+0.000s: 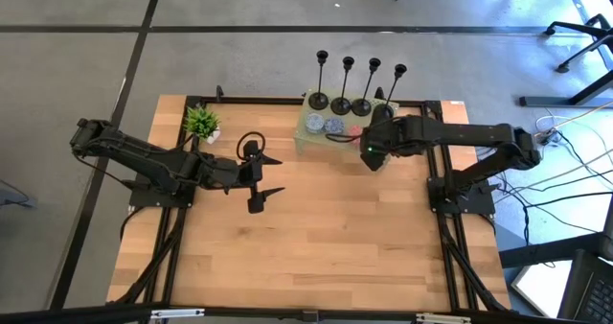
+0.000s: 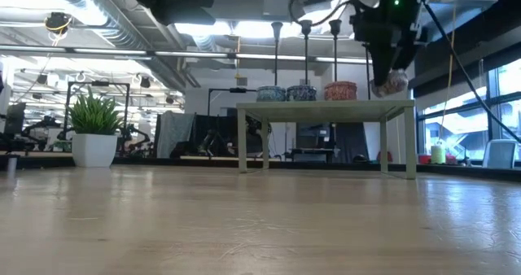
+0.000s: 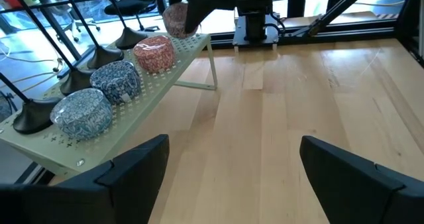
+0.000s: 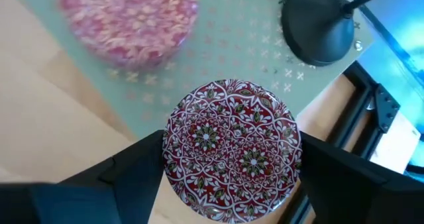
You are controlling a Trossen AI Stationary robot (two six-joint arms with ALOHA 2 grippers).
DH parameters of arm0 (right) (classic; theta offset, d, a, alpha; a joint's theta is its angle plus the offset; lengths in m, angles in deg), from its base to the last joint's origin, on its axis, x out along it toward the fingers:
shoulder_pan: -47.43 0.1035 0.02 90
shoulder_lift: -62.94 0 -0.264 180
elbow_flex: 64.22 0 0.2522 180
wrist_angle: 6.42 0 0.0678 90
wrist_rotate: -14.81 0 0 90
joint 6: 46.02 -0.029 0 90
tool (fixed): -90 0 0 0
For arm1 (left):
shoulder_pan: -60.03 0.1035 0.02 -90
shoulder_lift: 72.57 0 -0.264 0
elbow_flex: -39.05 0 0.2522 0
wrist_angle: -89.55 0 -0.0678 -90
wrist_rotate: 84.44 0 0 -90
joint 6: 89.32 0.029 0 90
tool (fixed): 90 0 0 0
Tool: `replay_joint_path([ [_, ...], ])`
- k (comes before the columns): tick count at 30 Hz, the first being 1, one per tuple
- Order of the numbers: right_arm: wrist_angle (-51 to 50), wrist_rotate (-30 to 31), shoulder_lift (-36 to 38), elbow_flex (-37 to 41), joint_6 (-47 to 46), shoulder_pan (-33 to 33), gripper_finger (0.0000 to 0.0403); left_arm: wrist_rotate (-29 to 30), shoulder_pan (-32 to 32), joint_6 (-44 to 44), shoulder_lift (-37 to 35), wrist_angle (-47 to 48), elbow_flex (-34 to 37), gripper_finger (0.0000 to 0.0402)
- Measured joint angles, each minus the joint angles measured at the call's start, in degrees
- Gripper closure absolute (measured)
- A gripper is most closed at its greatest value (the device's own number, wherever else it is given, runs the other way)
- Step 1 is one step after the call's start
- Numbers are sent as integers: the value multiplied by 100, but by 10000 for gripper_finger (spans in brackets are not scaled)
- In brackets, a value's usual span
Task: Pick & Place candle stick holders
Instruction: Put the patterned red scented candle on the shelf aligned with the black candle holder
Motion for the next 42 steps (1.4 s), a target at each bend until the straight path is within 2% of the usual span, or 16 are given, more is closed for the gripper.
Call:
replay_joint_path([
  [9, 738, 30, 0, 286, 195, -364, 89, 2, 0, 0, 0, 2, 0, 64],
  [25, 715, 26, 0, 286, 564, -362, 86, 2, 0, 0, 0, 2, 0, 64],
  [42, 747, -18, 0, 286, 443, -362, 86, 2, 0, 0, 0, 2, 0, 64],
])
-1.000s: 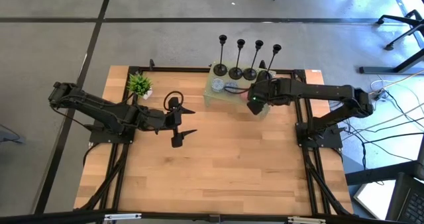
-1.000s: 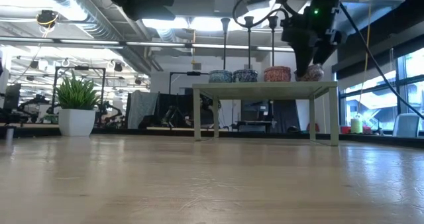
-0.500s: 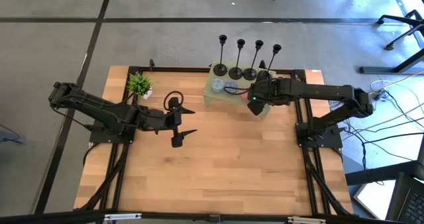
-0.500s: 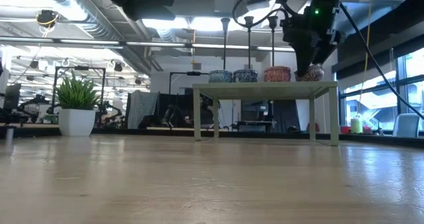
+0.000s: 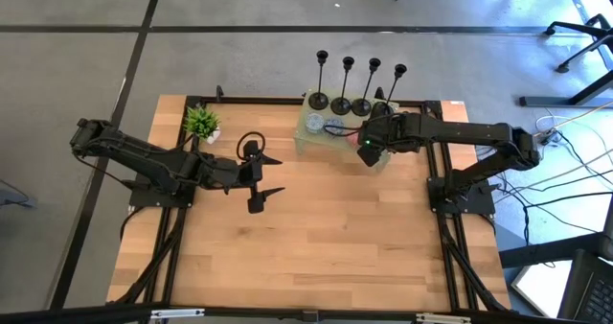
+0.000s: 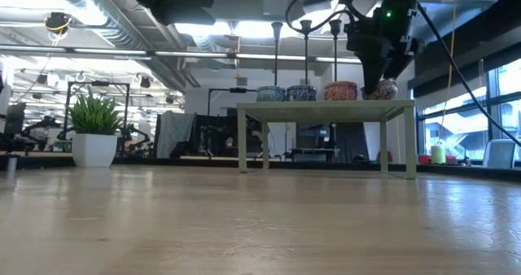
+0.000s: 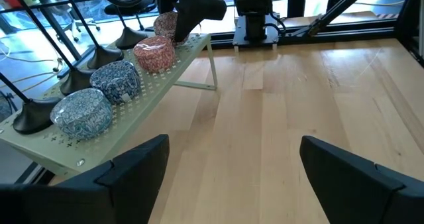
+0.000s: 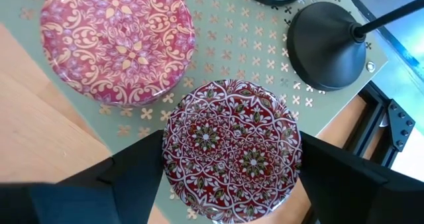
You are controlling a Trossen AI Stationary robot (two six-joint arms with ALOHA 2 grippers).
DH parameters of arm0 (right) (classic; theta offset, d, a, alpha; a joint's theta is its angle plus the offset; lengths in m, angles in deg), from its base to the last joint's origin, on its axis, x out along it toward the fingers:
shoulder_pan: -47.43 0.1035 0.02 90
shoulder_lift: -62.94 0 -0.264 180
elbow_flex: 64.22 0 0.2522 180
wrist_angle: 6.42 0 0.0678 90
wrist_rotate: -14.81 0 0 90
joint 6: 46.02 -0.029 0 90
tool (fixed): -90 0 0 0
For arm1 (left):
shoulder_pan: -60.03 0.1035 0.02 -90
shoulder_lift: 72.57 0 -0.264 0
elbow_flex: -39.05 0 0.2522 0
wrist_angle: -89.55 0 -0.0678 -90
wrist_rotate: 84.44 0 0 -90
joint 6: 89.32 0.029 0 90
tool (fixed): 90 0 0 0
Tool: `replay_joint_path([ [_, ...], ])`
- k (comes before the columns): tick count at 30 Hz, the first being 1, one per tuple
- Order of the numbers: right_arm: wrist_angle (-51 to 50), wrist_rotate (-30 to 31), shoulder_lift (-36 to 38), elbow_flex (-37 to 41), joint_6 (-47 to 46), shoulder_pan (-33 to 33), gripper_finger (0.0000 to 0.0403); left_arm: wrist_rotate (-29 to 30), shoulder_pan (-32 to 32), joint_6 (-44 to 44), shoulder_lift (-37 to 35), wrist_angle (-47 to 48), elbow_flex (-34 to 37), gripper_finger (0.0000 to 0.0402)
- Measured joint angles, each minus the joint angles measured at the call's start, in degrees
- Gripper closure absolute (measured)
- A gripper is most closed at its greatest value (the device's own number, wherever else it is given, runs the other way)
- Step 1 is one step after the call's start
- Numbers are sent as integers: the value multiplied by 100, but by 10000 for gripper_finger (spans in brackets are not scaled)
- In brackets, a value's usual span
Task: Pick & Place candle stick holders
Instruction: Put the patterned red scented candle on the shelf aligned with the black candle holder, then return to Home Position
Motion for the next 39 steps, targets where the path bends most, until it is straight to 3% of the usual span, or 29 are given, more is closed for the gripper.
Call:
replay_joint_path([
  [21, 55, -100, 2, 2, 130, 2, 84, -2, 0, 0, 0, 0, 0, 64],
  [28, 242, -321, 45, -20, 268, 2, 19, -1, 0, -1, 0, 2, 0, 64],
  [39, -990, -104, 45, -344, 155, 15, 11, -1, 0, 0, 0, 1, 0, 64],
])
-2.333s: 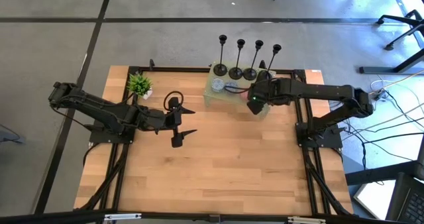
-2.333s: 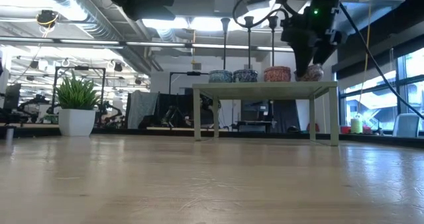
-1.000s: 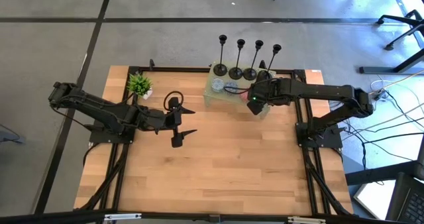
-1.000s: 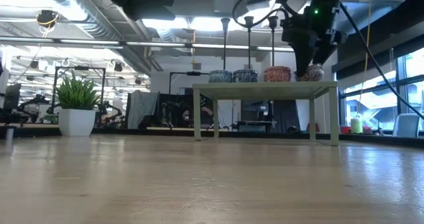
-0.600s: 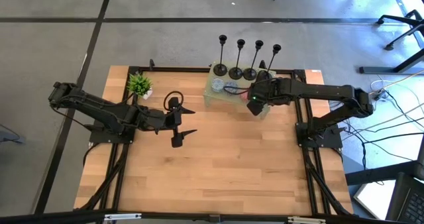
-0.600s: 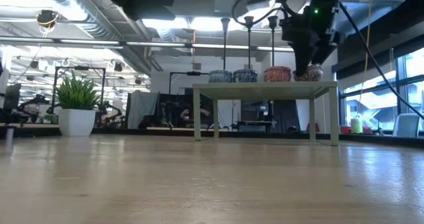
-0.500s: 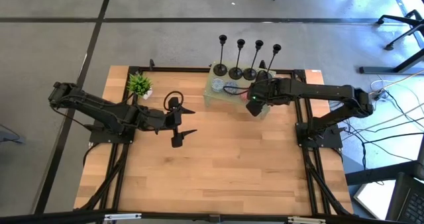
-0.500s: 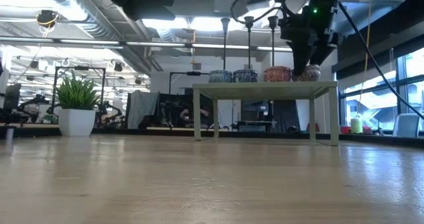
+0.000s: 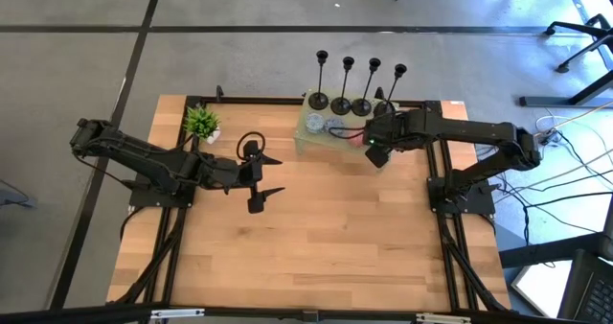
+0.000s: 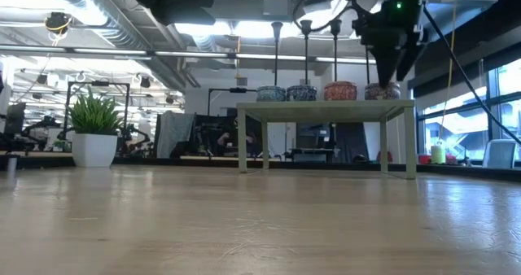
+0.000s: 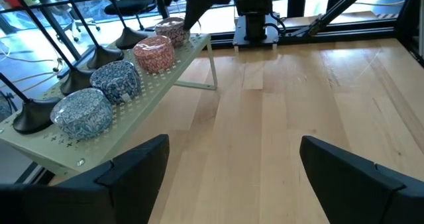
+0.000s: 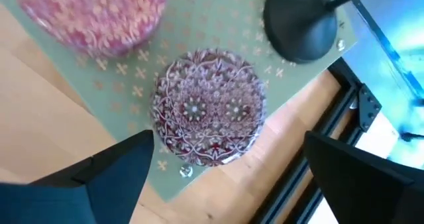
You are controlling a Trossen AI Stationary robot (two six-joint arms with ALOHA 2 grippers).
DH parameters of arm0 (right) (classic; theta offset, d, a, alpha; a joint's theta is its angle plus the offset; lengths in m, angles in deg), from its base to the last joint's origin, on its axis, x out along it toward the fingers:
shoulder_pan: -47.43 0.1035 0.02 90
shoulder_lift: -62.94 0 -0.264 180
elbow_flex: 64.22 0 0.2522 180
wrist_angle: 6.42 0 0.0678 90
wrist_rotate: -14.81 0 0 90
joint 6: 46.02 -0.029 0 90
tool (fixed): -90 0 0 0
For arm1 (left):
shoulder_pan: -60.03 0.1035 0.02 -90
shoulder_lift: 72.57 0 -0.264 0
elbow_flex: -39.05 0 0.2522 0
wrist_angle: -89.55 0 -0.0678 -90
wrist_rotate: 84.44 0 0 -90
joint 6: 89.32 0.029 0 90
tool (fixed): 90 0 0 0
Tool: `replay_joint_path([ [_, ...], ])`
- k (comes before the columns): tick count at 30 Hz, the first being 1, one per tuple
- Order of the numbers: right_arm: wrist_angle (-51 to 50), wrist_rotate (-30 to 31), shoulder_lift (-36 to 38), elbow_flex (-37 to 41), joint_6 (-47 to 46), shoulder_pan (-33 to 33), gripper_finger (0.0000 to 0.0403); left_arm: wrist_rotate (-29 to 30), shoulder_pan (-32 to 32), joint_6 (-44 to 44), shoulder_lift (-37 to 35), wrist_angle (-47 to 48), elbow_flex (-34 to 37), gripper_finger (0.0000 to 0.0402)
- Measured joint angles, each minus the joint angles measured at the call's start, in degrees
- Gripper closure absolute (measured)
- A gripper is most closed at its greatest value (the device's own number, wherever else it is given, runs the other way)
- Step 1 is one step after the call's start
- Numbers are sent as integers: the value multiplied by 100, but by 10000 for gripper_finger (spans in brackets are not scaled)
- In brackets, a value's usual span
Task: Pick & Place candle stick holders
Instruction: Return to Home Position
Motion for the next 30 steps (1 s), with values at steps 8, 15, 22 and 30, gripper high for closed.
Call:
replay_joint_path([
  [8, 79, -780, 1, -876, 98, 22, 11, -1, 0, 1, 0, 1, 0, 64],
  [15, 490, -2126, 5, -1526, 91, 491, 11, 0, 0, 1, 0, 1, 0, 64],
  [22, 965, -1736, 3, -1670, 887, 1221, 25, -1, 0, 1, 0, -20, 0, 64],
  [30, 1111, -1295, 3, -1669, 1117, 1590, 161, -1, 0, -1, -2, -112, 0, 64],
])
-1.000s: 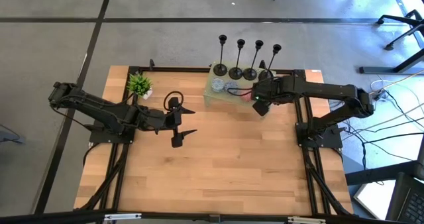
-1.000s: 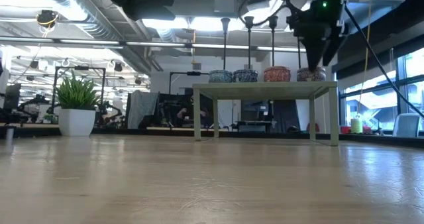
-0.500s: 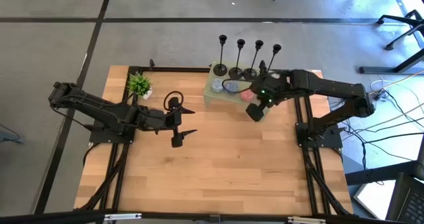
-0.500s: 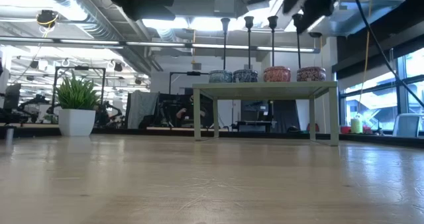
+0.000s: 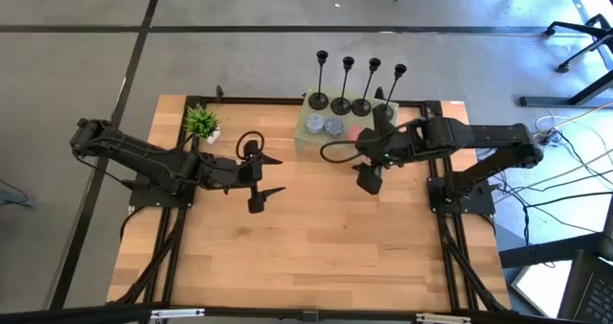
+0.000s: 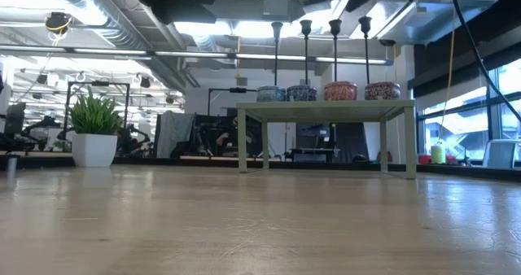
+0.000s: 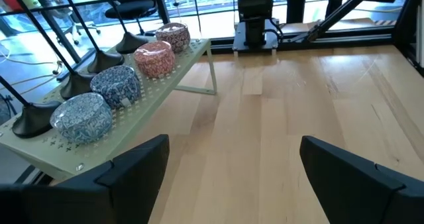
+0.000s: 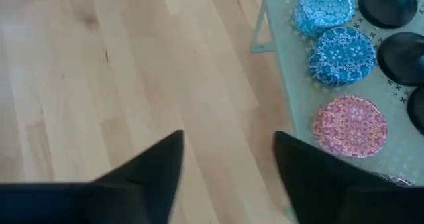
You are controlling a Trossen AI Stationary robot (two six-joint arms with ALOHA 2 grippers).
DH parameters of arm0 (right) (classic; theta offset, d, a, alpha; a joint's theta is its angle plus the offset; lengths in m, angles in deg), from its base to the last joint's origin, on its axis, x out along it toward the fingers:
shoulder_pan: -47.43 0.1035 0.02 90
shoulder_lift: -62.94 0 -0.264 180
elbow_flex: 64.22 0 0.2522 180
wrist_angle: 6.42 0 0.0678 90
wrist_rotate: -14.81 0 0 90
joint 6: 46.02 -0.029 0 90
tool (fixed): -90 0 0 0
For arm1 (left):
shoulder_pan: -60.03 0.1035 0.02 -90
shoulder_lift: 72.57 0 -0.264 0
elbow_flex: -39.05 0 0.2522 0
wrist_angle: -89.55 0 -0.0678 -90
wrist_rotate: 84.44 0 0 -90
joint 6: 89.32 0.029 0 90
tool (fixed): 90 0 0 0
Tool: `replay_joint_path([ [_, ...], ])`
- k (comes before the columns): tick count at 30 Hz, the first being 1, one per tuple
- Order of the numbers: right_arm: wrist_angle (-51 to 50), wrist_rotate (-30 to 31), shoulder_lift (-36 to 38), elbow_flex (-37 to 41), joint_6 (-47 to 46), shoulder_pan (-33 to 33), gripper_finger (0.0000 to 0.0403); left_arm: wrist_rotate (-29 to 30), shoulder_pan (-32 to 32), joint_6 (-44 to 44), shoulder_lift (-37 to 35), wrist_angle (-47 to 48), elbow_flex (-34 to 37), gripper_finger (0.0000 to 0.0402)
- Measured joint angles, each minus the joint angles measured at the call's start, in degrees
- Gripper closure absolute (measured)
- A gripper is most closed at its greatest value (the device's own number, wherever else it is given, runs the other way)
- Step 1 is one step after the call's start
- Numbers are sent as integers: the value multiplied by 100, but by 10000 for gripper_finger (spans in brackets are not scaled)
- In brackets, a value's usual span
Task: Pick & Place candle stick holders
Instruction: Return to Home Position
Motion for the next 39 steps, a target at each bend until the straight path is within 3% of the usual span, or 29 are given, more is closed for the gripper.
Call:
replay_joint_path([
  [6, -15, 10, 0, 0, 334, 143, 308, -60, -11, -491, 0, -158, 0, 64],
  [10, -9, 11, -1, 0, 654, 152, 357, -135, 7, -623, 0, -478, 2, 64],
  [15, 6, 11, -2, 0, 688, 87, 363, 324, 13, -647, 2, -583, 2, 64],
  [20, 6, 9, -2, 2, 688, 86, 363, 330, 13, -649, 131, -524, 3, 94],
  [24, 47, 9, -2, 2, 874, 86, 363, 378, 13, -649, 337, -524, 4, 151],
  [30, 131, 10, 48, 9, 1293, 86, 363, 990, -5, -598, 365, -501, -36, 257],
  [36, 23, 25, 537, 9, 1654, 135, 363, 1197, -235, -42, -227, -220, -426, 372],
  [39, 36, 240, 946, 38, 1696, 148, 363, 1319, -421, 249, -714, 222, -642, 395],
])
